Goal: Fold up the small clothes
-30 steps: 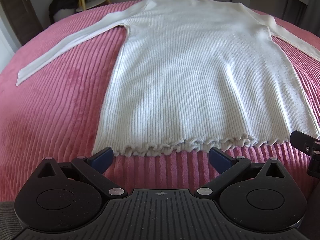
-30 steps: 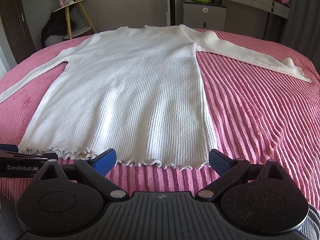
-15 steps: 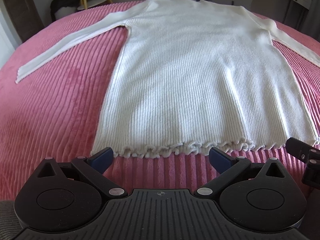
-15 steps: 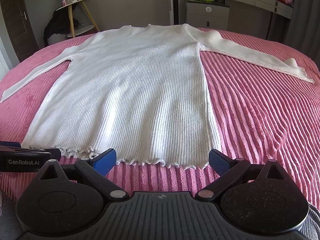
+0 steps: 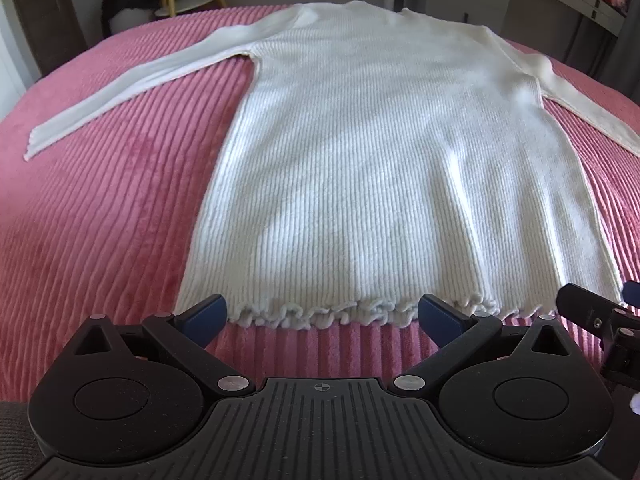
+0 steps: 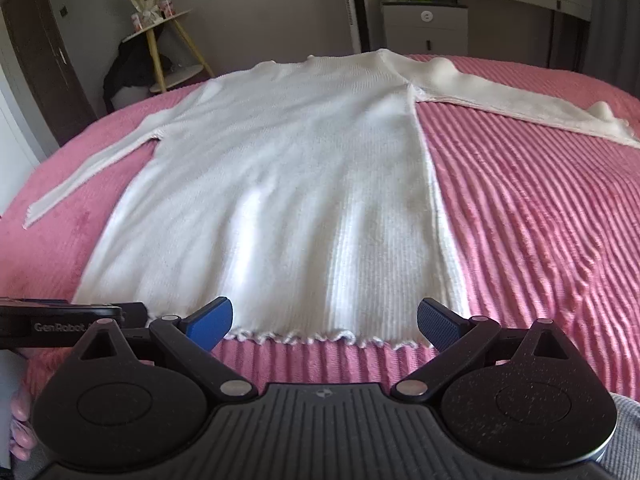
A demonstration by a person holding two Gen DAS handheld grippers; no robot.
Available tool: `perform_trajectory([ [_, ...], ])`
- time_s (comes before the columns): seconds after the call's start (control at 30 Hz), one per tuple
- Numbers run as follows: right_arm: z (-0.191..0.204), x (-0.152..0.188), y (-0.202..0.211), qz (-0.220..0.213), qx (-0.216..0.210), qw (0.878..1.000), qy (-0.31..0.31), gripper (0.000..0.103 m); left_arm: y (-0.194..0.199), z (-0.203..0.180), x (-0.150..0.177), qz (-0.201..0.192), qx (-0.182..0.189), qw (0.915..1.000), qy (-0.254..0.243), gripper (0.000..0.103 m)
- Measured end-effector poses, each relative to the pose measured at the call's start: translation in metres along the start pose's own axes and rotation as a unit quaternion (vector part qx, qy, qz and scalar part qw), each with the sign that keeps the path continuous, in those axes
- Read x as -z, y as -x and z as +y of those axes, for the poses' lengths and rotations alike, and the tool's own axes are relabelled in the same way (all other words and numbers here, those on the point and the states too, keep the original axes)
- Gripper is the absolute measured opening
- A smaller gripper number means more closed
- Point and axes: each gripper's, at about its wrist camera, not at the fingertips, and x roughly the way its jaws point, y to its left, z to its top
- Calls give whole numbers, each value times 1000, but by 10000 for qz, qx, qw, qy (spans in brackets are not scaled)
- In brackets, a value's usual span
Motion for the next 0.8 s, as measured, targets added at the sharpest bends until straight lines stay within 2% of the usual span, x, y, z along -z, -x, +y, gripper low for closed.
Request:
perform_trajectory([
  [0.1, -1, -1, -4, 83, -195, 9998, -59, 99, -3, 1, -3, 57, 83, 9999, 51, 103],
  [0.33, -4, -12, -15, 301, -250, 9988, -309, 99, -1, 10, -17, 107, 419, 9984, 378, 103],
  [0.5, -4, -30, -22, 135, -371, 9981, -474, 99, 7, 30, -43, -155, 852, 9923, 881, 103],
  [0.63, -11, -63, -33, -126, -367, 9966, -724, 99, -1, 44, -75, -311, 729, 9912, 1065, 103],
  [0.7, -28, -84, -38, -403, -264, 9931, -1066, 99, -7, 45, -91, -453, 630, 9910, 1093, 103],
  [0.8, -78, -113, -53, -650, -357, 9769, -2002, 99, -24, 38, -117, -606, 549, 9901, 1141, 103],
])
